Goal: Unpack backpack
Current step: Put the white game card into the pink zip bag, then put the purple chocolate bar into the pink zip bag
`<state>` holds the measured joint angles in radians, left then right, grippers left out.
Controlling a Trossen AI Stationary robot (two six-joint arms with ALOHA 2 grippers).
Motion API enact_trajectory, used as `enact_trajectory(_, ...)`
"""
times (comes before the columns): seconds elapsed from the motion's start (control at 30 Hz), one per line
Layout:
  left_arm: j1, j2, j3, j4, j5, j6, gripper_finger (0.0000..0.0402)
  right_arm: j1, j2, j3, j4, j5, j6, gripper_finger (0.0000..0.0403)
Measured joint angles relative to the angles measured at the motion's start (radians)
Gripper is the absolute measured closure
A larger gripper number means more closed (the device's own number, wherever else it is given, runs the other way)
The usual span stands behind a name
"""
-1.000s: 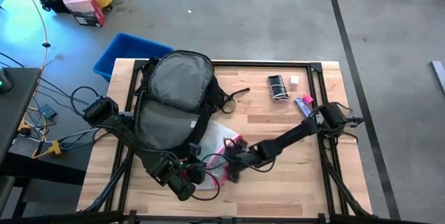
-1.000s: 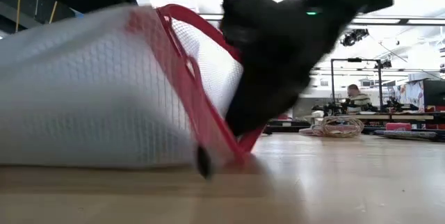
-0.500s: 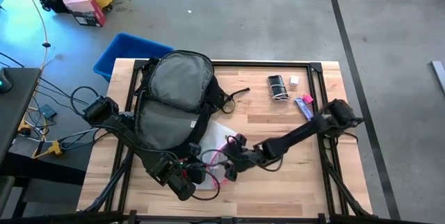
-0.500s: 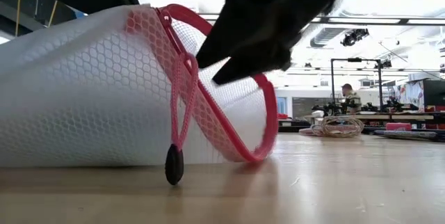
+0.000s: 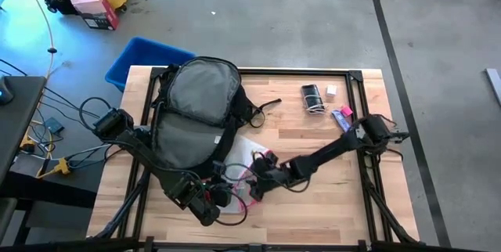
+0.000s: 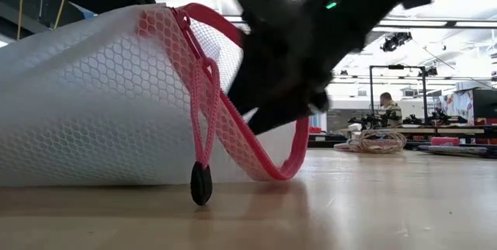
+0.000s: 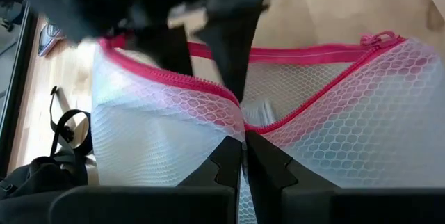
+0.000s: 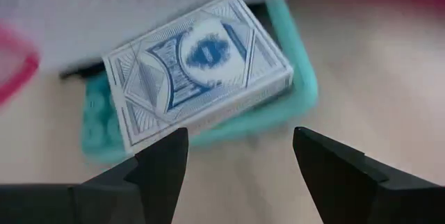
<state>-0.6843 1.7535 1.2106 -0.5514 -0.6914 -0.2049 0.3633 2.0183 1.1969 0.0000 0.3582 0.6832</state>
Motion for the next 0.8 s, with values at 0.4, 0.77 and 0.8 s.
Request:
enact_trajectory(0.4,0.003,0.0,0.0,-0.004,-0.008,-0.029,0.0402,-0.01,-0.077,0.0,0.0,-0.115,-0.079,0.0156)
enact_trajectory(0.77,0.009,0.0,0.0,-0.005,-0.028,-0.064,0.0402,0.138,-0.413,0.0,-0.826,0.145,0.298,0.0156)
enact_trajectory(0.8,0.011,0.0,0.0,-0.004,-0.028,-0.067,0.0402,0.136,-0.444,0.001,-0.942,0.173,0.394,0.0156)
